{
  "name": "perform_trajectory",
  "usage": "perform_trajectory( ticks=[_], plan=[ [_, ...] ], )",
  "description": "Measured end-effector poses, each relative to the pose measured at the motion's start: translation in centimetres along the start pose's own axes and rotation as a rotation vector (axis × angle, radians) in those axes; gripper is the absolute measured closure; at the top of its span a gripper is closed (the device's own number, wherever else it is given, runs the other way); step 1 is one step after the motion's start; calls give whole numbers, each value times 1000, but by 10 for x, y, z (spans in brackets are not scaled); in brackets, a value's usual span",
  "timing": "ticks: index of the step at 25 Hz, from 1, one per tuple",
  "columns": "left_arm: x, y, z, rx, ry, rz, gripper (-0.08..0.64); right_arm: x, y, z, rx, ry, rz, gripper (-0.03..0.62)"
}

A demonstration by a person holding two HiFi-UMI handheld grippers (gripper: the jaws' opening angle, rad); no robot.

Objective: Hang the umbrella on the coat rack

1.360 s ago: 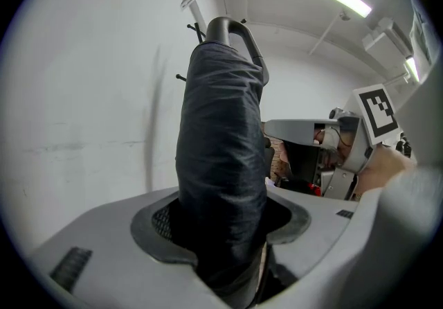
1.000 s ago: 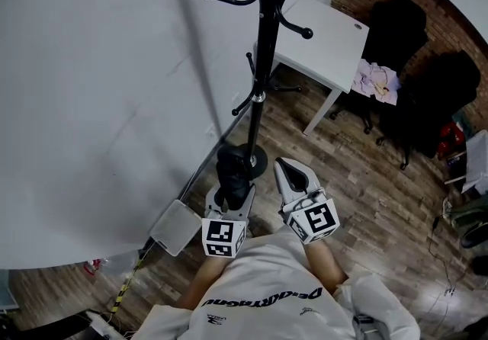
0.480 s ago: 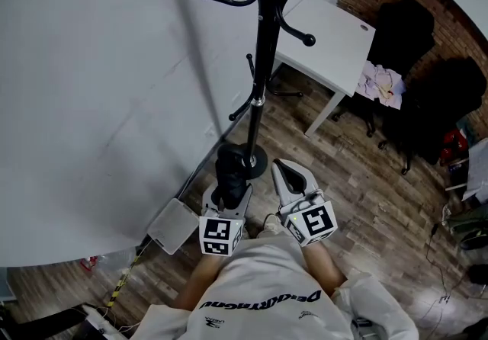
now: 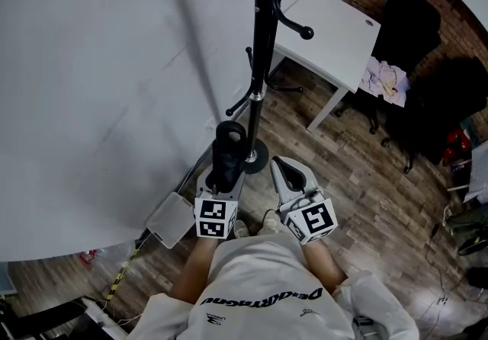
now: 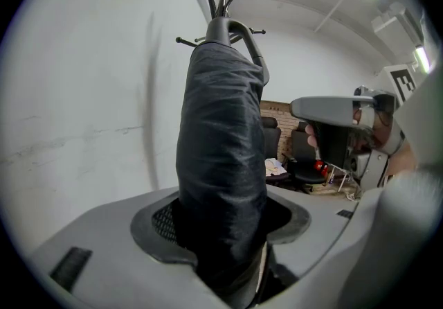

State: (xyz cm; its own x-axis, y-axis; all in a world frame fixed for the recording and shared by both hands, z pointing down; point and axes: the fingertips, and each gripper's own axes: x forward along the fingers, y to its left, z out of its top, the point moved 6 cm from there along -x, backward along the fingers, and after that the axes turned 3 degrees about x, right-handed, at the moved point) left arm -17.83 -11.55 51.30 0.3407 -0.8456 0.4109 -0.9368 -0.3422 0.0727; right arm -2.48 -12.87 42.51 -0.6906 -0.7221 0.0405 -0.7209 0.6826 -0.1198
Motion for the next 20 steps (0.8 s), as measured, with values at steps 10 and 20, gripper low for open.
perform_trajectory(
  ticks=[10, 20],
  plan=[
    [30, 27, -14, 16, 91, 46, 305, -7, -5, -12, 5, 27, -1, 595],
    [59, 57, -39, 49, 210, 78, 305, -11, -7, -20, 16, 47, -3, 595]
  ],
)
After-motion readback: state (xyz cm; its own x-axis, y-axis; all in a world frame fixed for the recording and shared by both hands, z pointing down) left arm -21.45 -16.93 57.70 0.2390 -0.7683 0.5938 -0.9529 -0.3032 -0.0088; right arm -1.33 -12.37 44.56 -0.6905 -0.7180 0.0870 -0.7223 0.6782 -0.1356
